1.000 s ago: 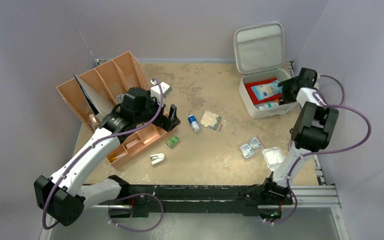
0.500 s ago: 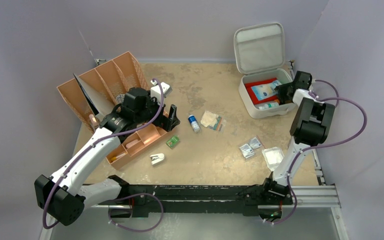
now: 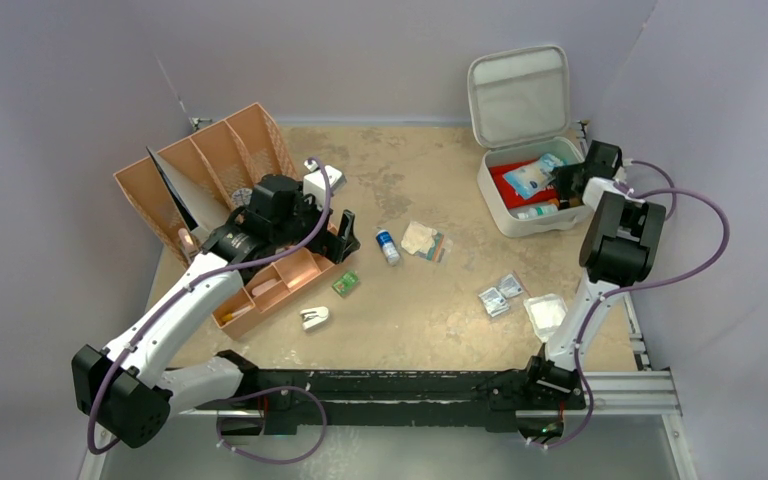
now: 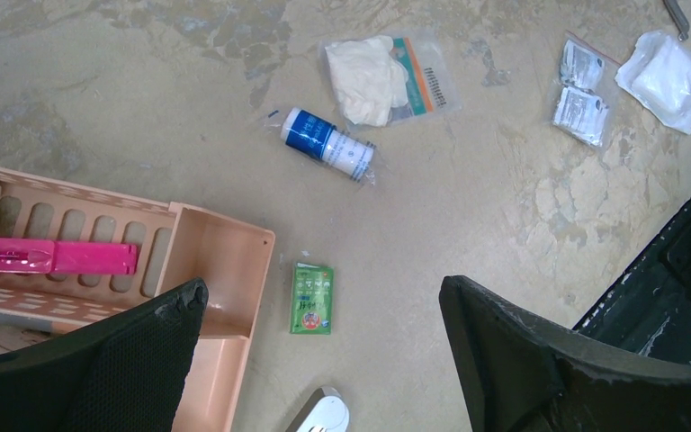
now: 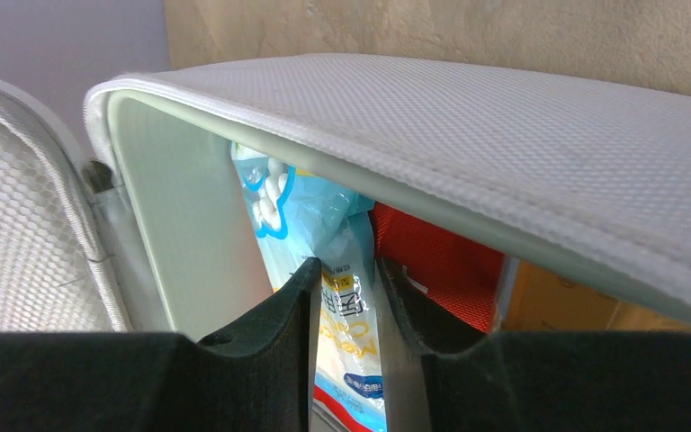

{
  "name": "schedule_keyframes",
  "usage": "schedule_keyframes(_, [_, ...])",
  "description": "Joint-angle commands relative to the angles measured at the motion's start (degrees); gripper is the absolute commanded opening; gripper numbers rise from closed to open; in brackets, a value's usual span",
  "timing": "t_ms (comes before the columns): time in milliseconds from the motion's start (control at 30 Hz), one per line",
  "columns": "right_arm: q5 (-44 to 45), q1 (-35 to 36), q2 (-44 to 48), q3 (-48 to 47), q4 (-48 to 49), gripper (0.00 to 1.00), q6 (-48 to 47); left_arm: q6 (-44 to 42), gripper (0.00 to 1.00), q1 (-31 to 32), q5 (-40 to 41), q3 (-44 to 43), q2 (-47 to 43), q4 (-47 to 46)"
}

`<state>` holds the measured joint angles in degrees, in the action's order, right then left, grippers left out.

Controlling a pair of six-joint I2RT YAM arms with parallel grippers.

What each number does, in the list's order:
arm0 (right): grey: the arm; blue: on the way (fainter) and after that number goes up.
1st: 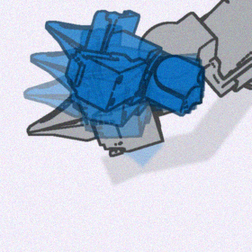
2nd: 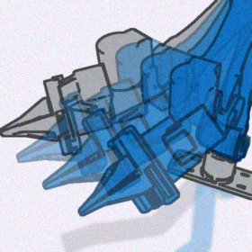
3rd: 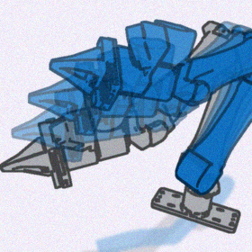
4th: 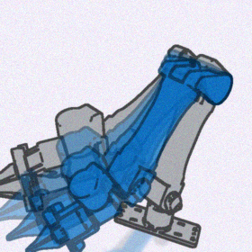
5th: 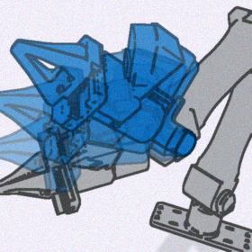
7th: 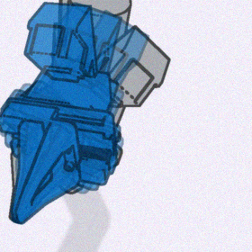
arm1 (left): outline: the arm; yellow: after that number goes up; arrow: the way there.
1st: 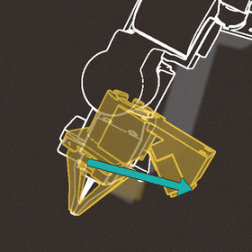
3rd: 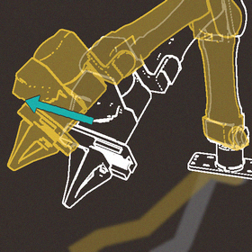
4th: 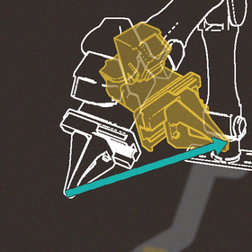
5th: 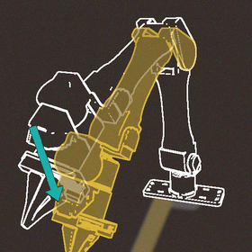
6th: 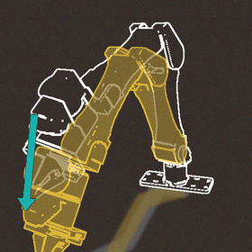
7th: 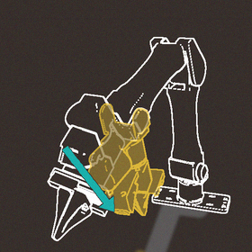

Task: Organize the medicine kit
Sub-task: Place the medical item at the medicine box.

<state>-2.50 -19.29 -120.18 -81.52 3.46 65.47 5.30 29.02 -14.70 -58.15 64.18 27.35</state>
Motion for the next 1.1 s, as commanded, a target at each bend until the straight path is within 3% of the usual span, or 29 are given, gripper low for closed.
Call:
schedule_keyframes(0, [0.86,-0.41,1.06,-2.13,0.86,0.33,1.46,-0.82,1.00,0.25,0.37,-0.23,-0.11,-0.86])
schedule_keyframes(433, [0.81,0.75,13.09,-0.16,-11.64,0.48,-7.40,-0.29,1.00,0.25,-0.49,-1.00,-0.78,0.33])
schedule_keyframes(600, [-0.03,1.99,12.64,0.99,-11.41,0.56,-6.97,-0.20,1.00,0.25,-0.51,-0.79,-2.14,0.33])
schedule_keyframes(1067, [1.16,5.52,5.30,1.06,-7.62,0.58,-4.76,-0.38,1.00,0.25,-0.08,-0.48,-2.40,0.33])
